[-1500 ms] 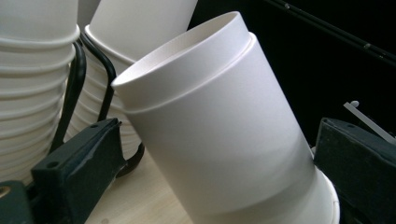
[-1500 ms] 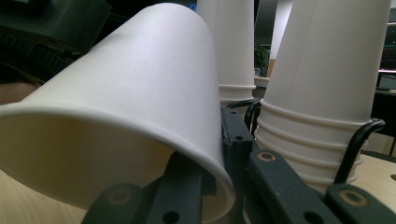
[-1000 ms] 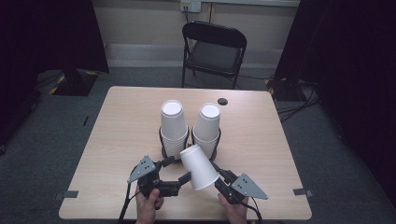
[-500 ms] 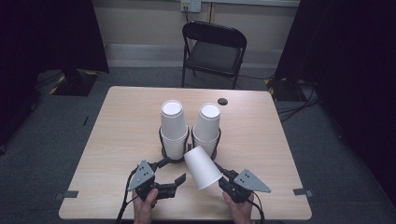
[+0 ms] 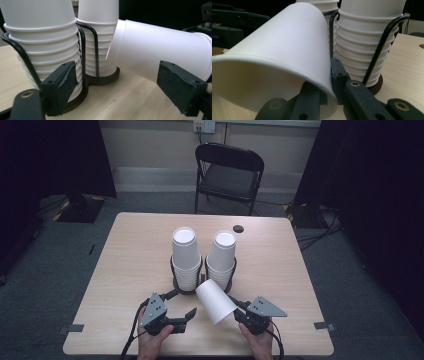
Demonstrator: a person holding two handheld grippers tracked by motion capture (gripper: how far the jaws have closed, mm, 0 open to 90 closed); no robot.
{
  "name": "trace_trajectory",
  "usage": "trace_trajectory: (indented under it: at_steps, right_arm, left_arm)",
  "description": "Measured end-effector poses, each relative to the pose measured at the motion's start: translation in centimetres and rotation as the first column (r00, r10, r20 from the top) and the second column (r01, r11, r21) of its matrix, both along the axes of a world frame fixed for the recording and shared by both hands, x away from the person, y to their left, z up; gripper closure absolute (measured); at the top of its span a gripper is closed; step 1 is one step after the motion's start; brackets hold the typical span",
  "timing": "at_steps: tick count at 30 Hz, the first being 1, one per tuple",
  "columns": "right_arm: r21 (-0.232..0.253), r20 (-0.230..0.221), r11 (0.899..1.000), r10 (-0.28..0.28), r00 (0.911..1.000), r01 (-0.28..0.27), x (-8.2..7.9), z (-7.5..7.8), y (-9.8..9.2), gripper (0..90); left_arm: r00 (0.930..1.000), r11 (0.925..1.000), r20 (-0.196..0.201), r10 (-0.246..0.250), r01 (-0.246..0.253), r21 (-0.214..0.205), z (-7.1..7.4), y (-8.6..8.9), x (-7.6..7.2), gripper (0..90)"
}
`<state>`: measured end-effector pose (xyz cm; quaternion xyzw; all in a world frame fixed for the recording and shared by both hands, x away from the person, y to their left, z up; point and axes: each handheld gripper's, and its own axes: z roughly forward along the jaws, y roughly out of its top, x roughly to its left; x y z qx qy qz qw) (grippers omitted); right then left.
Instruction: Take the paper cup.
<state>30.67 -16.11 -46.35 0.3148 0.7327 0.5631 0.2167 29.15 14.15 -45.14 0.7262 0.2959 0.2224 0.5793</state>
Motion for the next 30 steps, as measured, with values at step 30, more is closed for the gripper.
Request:
trace_trajectory:
  at_steps: [30]
  right_arm:
    - [-0.189, -0.331, 0.963, 0.124, 0.9356, -0.195, 2.7, 2.8, 0.6, 86.1]
  left_arm:
    - [0.9811, 0.9348, 0.049, -0.187, 0.162, 0.316, 0.8, -1.8, 0.2, 15.6]
